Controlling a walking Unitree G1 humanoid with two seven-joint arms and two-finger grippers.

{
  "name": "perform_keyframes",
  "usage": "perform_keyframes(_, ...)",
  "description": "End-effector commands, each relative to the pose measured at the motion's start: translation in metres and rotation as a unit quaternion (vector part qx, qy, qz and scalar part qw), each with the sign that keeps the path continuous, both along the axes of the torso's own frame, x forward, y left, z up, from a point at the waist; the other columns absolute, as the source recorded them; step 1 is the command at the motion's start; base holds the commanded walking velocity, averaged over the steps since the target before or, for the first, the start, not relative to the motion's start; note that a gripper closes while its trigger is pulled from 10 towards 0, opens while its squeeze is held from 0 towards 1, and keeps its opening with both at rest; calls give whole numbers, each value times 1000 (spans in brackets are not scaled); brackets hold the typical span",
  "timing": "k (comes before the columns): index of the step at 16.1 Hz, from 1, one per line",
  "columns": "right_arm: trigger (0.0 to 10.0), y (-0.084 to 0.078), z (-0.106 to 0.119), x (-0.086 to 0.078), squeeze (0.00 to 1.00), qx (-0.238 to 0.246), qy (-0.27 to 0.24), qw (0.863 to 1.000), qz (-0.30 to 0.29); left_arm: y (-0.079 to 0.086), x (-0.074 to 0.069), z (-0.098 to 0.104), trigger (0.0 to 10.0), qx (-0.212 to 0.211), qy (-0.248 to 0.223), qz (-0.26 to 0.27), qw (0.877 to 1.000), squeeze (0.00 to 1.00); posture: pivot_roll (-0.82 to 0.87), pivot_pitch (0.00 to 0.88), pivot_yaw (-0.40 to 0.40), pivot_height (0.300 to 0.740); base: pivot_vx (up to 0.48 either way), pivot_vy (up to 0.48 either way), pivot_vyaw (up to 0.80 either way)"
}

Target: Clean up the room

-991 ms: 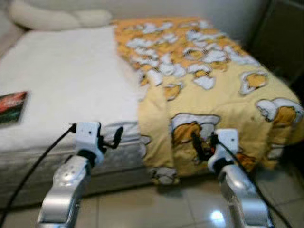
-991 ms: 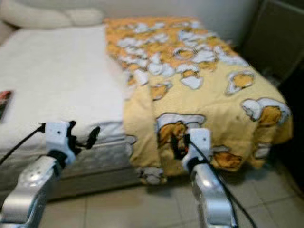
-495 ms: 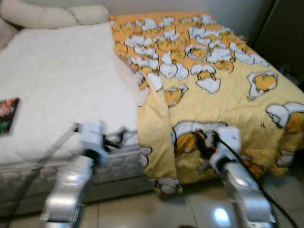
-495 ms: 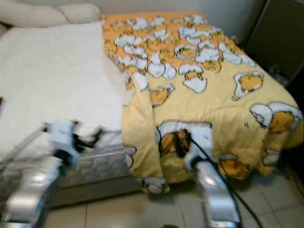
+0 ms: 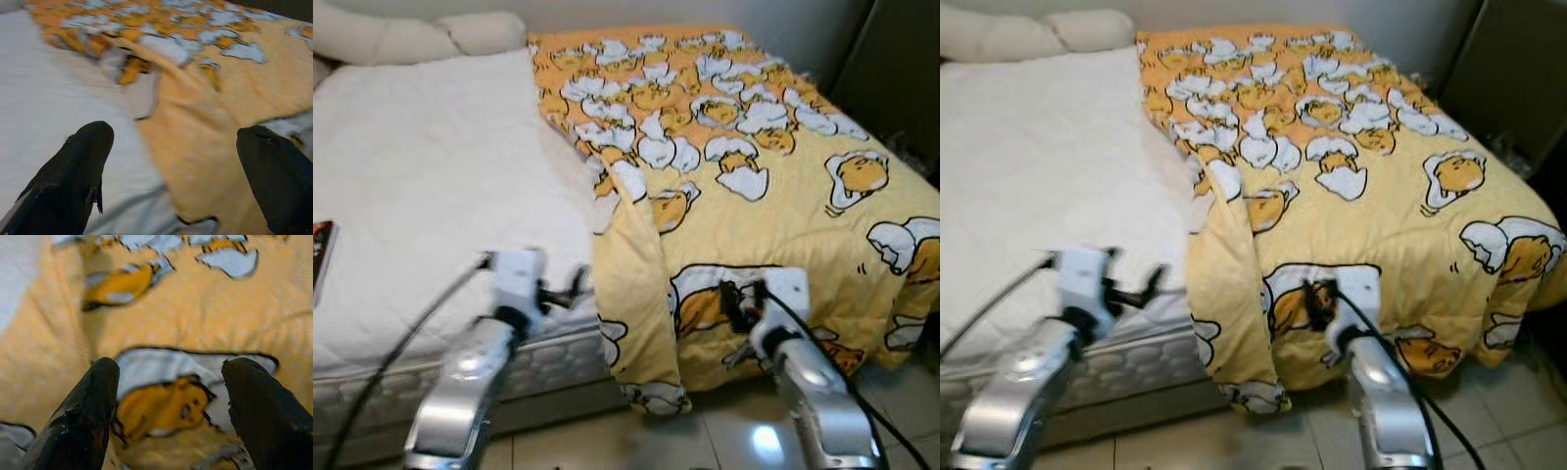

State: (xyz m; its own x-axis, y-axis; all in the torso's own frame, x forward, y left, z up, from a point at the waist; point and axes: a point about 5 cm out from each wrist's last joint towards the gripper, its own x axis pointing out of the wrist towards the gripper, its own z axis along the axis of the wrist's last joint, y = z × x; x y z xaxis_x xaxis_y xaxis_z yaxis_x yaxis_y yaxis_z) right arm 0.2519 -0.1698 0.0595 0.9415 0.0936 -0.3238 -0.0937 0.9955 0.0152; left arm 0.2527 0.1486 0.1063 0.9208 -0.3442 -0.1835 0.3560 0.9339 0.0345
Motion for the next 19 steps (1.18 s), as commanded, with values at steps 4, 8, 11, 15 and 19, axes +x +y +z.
perform_keyframes(4, 10000, -1, -6, 10, 1000, 8, 24, 1000, -2, -3, 2, 4, 10000, 7, 4, -52, 999, 0, -52, 0, 18, 740, 0, 0, 0)
perform_keyframes(8, 10000, 2, -6, 50, 1000, 5, 40, 999, 29, -10, 10, 12, 10000, 34, 8, -132, 991, 0, -41, 0, 42, 740, 0, 0, 0)
perform_keyframes(11, 10000, 15, 1, 74, 1000, 43, 24, 994, 100, -7, 10, 15, 10000, 52, 16, -160, 986, 0, -18, 0, 49, 740, 0, 0, 0)
perform_keyframes(15, 10000, 19, 8, 97, 1000, 40, 39, 991, 121, 0, 1, 22, 10000, 62, 35, -183, 981, 0, 53, 20, 40, 740, 0, 0, 0)
perform_keyframes(19, 10000, 23, 14, 108, 1000, 11, 47, 990, 129, 12, -17, 34, 10000, 82, 51, -200, 975, 0, 135, 152, 39, 740, 0, 0, 0)
